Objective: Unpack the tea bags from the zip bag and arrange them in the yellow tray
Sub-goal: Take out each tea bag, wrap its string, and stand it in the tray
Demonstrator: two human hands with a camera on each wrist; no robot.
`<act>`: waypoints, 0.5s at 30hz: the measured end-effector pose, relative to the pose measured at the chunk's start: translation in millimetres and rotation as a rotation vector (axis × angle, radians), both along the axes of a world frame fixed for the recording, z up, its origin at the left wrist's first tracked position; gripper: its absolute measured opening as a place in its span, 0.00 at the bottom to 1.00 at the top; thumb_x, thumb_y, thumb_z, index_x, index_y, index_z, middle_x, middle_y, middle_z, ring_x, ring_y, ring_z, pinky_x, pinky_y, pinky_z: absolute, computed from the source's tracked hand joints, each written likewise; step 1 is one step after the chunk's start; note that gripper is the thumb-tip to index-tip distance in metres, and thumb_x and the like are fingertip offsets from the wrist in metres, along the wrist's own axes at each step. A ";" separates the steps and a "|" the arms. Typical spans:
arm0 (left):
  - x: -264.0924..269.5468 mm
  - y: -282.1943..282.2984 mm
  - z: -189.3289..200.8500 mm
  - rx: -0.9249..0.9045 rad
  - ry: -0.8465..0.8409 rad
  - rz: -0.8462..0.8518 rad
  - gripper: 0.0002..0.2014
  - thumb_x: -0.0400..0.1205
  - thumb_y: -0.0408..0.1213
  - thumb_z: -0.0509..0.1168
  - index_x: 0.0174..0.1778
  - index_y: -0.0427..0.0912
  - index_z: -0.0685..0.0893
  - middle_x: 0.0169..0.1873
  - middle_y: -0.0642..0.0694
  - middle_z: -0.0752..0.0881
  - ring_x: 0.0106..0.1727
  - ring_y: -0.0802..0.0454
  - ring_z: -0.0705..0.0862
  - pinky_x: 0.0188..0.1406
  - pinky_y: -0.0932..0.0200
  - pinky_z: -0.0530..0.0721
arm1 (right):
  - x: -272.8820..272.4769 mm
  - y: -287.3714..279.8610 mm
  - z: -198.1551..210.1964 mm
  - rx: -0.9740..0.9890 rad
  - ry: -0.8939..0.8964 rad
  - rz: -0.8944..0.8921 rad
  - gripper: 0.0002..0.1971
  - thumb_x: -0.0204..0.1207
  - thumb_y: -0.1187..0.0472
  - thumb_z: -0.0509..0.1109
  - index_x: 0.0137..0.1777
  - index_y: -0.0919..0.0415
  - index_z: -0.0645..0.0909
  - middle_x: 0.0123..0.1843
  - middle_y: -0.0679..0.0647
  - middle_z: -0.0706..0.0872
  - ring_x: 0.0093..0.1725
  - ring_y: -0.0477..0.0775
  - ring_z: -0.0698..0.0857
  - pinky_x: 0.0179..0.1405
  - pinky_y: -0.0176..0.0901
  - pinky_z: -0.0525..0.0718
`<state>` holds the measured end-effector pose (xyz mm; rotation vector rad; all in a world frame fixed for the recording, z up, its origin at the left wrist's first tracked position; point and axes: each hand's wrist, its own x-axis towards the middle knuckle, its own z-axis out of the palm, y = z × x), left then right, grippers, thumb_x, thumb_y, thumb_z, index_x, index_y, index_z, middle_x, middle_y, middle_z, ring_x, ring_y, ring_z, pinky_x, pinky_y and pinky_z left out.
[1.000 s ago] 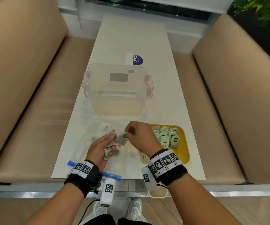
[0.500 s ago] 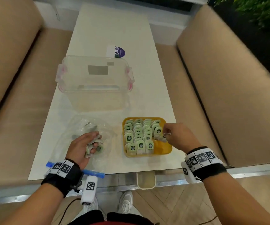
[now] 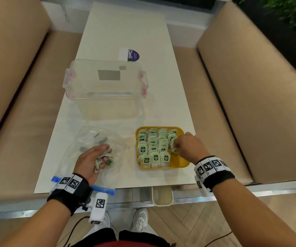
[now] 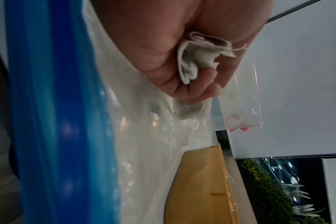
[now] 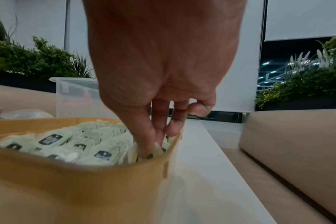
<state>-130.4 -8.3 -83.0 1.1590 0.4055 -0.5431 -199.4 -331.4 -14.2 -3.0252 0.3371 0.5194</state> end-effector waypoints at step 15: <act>0.4 0.7 4.7 0.013 0.006 0.004 0.07 0.83 0.33 0.68 0.52 0.34 0.88 0.45 0.39 0.90 0.29 0.53 0.78 0.16 0.66 0.66 | -1.1 3.1 -3.3 0.048 -0.171 -0.070 0.16 0.74 0.58 0.70 0.63 0.53 0.81 0.60 0.51 0.81 0.60 0.57 0.78 0.58 0.55 0.79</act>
